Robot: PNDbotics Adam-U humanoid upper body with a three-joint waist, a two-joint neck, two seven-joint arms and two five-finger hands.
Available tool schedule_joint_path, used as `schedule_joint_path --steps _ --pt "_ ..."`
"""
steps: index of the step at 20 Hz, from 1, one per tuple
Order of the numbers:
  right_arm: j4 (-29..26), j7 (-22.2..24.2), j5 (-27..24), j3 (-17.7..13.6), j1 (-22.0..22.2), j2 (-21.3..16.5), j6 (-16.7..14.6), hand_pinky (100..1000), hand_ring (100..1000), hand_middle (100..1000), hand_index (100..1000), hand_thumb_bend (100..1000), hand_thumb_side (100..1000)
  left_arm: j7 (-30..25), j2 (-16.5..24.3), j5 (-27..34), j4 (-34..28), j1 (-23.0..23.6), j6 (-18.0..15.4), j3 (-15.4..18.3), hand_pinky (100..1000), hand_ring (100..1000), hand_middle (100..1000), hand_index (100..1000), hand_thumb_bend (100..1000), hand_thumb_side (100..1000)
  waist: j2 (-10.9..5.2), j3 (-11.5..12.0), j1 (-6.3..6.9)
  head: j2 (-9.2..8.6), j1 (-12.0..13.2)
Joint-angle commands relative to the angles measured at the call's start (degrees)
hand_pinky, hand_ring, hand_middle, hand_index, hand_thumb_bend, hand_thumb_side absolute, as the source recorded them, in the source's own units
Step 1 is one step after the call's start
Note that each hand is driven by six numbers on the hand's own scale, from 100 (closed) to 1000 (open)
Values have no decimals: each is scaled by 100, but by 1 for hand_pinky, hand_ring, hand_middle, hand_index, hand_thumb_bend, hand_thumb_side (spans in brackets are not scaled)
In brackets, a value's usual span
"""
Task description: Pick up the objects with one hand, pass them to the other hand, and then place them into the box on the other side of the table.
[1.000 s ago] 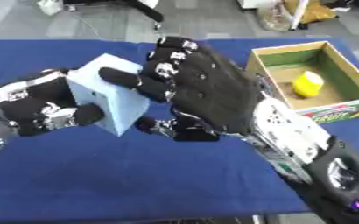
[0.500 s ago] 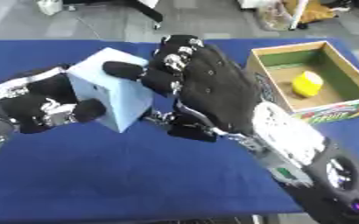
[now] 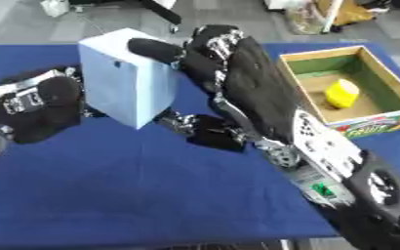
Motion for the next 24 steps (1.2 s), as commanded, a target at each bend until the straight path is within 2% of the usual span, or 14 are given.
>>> schedule_joint_path --steps 1,5,9,11,14,17,20,21,22,24 --pt "-83 5 -387 -122 -31 -246 86 424 262 100 390 158 100 30 286 -349 -73 21 -246 352 781 753 756 809 660 589 -51 -11 -18 -13 -6" --pt "-83 -34 -1057 -338 162 -593 307 446 256 100 376 114 100 321 531 -624 -43 240 -576 825 779 750 752 807 655 602 -51 -12 -29 -13 -23" --pt "-83 -250 -1705 -801 501 -1136 641 452 253 100 373 100 100 724 728 -708 -82 553 -865 1296 769 733 730 793 636 604 -42 11 -26 -13 -149" --pt "-83 -449 -1847 -1126 702 -1420 920 458 258 100 379 100 100 926 759 -758 -114 736 -944 1479 758 717 711 781 614 595 -39 26 -22 -13 -239" --pt "-83 -753 -2040 -1600 1097 -1783 1511 477 260 100 379 100 100 1271 658 -834 -139 1047 -1020 1715 750 705 696 764 571 591 -27 51 -24 -13 -397" --pt "-2 -699 -2587 -1900 1460 -1991 2235 529 264 100 378 100 157 1533 404 -876 -144 1336 -1128 1915 741 690 678 749 547 580 -15 83 -28 -13 -557" --pt "790 -470 -3114 -2092 1458 -2025 2520 577 293 113 402 100 197 1732 159 -986 -145 1600 -1246 2102 738 684 671 743 529 576 -16 118 -25 -13 -680" --pt "1177 -374 -3180 -2137 1398 -2004 2542 586 299 111 406 100 100 1786 86 -1028 -145 1671 -1280 2156 737 684 671 742 526 575 -20 131 -22 -13 -716" --pt "1568 -284 -3187 -2163 1321 -1980 2534 597 308 120 414 100 212 1835 20 -1066 -145 1734 -1319 2204 738 684 669 742 525 573 -24 146 -17 -13 -754" --pt "2311 -16 -3168 -2173 1154 -1901 2448 638 342 149 451 100 257 1908 -95 -1141 -145 1842 -1401 2293 738 683 665 736 518 573 -28 173 -5 -13 -831"
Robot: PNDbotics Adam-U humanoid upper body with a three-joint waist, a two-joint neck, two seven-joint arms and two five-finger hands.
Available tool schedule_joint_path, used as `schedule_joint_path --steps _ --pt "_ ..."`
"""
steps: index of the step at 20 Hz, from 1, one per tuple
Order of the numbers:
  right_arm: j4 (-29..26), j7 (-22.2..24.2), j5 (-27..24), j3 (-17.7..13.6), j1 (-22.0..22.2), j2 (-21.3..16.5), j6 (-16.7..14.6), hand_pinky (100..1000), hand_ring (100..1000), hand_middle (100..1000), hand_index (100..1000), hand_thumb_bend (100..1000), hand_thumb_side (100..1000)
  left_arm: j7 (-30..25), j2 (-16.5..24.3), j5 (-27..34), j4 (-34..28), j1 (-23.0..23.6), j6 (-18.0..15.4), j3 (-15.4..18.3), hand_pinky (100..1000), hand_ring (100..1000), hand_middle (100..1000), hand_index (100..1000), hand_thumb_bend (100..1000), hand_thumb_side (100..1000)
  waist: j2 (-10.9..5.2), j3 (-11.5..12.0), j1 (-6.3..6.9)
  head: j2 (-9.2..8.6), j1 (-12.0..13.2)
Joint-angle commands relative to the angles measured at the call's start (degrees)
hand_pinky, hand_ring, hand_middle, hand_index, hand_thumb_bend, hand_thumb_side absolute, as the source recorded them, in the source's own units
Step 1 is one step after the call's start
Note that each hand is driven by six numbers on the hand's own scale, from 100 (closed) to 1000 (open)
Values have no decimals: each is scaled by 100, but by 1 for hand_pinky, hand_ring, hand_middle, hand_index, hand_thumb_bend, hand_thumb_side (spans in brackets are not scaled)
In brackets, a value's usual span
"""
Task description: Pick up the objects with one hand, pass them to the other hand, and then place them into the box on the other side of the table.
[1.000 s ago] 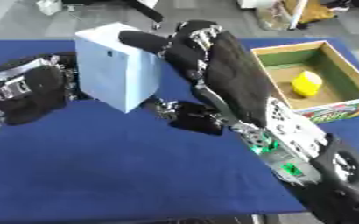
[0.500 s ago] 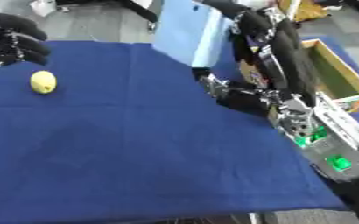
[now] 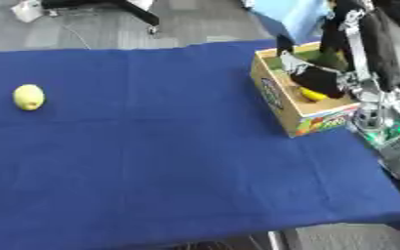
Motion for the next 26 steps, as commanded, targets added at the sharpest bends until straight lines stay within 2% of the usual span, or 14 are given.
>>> schedule_joint_path --steps 1,3,7,10,11,13,14,15,17,18,22,26 --pt "1047 423 -59 -139 -268 -44 -92 659 364 171 473 100 285 132 -76 -146 -96 64 -129 226 738 682 662 733 516 574 -29 26 1 -14 -141" --pt "1675 720 -42 -194 -442 56 -207 669 373 180 478 100 298 164 -154 -222 -96 142 -203 293 737 681 660 730 512 573 -29 45 12 -14 -241" --pt "2811 855 123 -356 -776 239 -329 695 404 221 517 100 332 215 -284 -339 -96 266 -292 385 738 682 656 727 504 576 -28 96 38 -14 -416" --pt "3569 1010 344 -444 -1006 299 -442 729 459 301 613 100 392 248 -369 -388 -96 343 -320 427 737 680 651 723 505 575 -32 128 53 -14 -499" --pt "3791 1066 432 -480 -1076 314 -482 729 459 301 613 100 392 265 -398 -395 -96 367 -323 436 737 680 651 723 505 575 -33 134 57 -14 -515" --pt "4195 1157 670 -554 -1193 318 -538 757 512 382 758 100 435 295 -447 -405 -96 414 -320 449 737 679 649 722 503 576 -31 148 60 -14 -549" --pt "4378 1201 812 -597 -1241 313 -547 765 531 415 793 164 524 305 -462 -413 -96 435 -317 453 737 679 648 721 503 577 -31 154 61 -14 -556" --pt "4527 1239 951 -641 -1277 302 -558 770 543 432 820 217 550 311 -472 -423 -96 452 -316 456 737 679 648 721 503 577 -30 158 62 -14 -559" --pt "4729 1307 1224 -726 -1309 267 -549 776 568 460 869 368 604 321 -490 -452 -96 483 -310 467 737 679 646 720 503 576 -30 160 63 -14 -560" --pt "4788 1302 1350 -779 -1310 247 -523 779 576 469 884 400 603 331 -499 -467 -96 501 -306 475 737 679 646 720 503 576 -31 159 62 -14 -562" --pt "4779 1215 1710 -914 -1221 167 -485 789 598 493 911 489 589 359 -515 -523 -96 559 -292 496 737 680 645 719 504 576 -36 148 55 -14 -551" --pt "4471 1096 1831 -1013 -1052 57 -460 798 604 499 918 524 577 369 -525 -562 -96 594 -273 509 737 681 644 719 506 576 -39 137 48 -14 -544"
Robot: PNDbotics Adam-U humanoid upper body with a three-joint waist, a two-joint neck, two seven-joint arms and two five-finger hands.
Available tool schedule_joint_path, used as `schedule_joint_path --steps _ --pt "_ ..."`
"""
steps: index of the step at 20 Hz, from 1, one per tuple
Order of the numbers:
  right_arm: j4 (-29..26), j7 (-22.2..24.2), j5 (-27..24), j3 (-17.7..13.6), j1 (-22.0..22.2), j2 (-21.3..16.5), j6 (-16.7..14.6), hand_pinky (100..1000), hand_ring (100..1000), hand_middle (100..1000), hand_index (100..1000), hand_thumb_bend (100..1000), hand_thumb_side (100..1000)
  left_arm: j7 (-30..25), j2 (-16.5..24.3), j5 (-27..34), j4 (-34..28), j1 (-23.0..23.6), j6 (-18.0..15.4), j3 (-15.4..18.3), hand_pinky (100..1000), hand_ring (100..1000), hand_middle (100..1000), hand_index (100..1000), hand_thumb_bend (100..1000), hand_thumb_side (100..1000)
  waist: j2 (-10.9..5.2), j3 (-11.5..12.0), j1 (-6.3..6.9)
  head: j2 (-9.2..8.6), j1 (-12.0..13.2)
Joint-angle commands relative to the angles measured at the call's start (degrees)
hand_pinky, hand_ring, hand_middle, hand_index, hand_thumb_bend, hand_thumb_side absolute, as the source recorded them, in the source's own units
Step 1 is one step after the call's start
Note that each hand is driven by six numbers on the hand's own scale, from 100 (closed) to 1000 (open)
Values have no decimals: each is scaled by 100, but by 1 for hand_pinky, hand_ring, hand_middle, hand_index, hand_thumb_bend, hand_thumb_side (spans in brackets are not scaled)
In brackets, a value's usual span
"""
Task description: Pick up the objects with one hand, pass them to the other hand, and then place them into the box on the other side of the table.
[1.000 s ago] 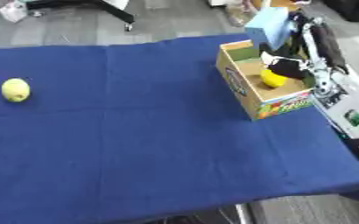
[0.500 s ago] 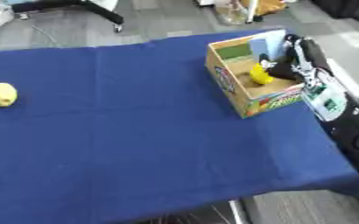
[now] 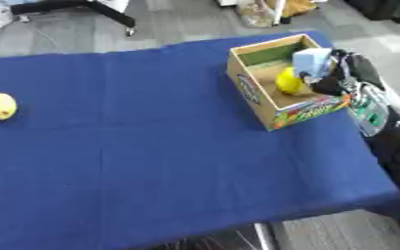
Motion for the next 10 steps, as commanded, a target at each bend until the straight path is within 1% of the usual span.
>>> schedule_joint_path --steps 1,5,6,7,10 --pt "-367 -74 48 -131 27 -367 -2 802 607 501 919 526 574 22 68 -51 -96 -17 6 98 737 681 644 719 507 576 -39 -14 43 -15 5" --pt "-898 13 -123 -183 204 -535 -61 822 626 520 928 550 564 21 70 -82 -96 1 18 107 738 681 643 718 506 576 -38 -21 38 -15 11" --pt "-1025 57 -123 -183 238 -579 -86 831 641 534 936 555 599 21 72 -89 -96 5 25 107 738 681 643 717 501 578 -37 -22 38 -15 11" --pt "-1172 112 -115 -195 274 -623 -110 833 644 537 937 562 559 22 76 -97 -96 9 34 109 738 681 643 717 506 577 -36 -24 38 -15 12" --pt "-1639 290 -127 -260 398 -752 -149 841 659 553 946 576 527 39 96 -142 -96 24 67 131 738 681 641 715 506 577 -32 -32 39 -15 22"
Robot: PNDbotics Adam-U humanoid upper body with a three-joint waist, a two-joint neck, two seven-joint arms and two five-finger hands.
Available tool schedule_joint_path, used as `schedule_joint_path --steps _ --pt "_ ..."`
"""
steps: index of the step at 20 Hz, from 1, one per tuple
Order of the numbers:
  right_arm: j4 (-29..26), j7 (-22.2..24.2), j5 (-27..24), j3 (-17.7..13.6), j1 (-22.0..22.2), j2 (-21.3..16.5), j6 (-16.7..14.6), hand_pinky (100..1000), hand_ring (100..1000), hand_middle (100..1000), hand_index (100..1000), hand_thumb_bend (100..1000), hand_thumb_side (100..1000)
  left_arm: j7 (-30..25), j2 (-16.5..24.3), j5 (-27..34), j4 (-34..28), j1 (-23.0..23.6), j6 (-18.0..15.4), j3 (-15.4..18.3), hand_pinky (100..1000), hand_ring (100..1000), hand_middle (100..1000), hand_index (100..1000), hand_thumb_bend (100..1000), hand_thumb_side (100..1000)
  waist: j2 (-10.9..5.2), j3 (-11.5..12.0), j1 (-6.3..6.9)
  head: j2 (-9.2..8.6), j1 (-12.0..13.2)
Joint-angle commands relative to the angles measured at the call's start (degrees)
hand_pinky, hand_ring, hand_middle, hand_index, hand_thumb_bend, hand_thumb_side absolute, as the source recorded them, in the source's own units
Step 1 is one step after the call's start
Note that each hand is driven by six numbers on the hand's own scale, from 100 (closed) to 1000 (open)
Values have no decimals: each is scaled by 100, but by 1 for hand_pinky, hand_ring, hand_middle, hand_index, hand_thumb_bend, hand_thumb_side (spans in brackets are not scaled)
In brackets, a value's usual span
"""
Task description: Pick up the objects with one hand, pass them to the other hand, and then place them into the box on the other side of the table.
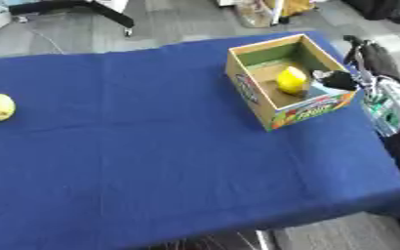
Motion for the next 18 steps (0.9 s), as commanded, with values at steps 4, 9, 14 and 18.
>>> schedule_joint_path --steps 4,9,14,18 --pt "-1003 282 -119 -240 172 -504 -3 842 643 532 931 551 496 66 111 -87 -68 -4 56 154 737 681 640 713 503 579 -30 -28 36 -15 26" --pt "-2213 -78 -753 -412 572 -465 -8 831 603 489 875 472 435 122 268 -377 97 -47 149 229 736 677 638 713 492 579 -23 -72 52 -15 207" --pt "-4134 -430 -1042 -361 1246 -265 -381 837 624 517 873 245 358 140 609 -1129 418 -165 336 321 742 679 646 727 488 567 -18 -150 94 -15 889" --pt "-5097 -502 -805 -197 1622 18 -945 829 623 519 865 165 316 41 1030 -1993 814 -284 598 278 756 694 666 749 498 555 -19 -213 139 -15 1450"
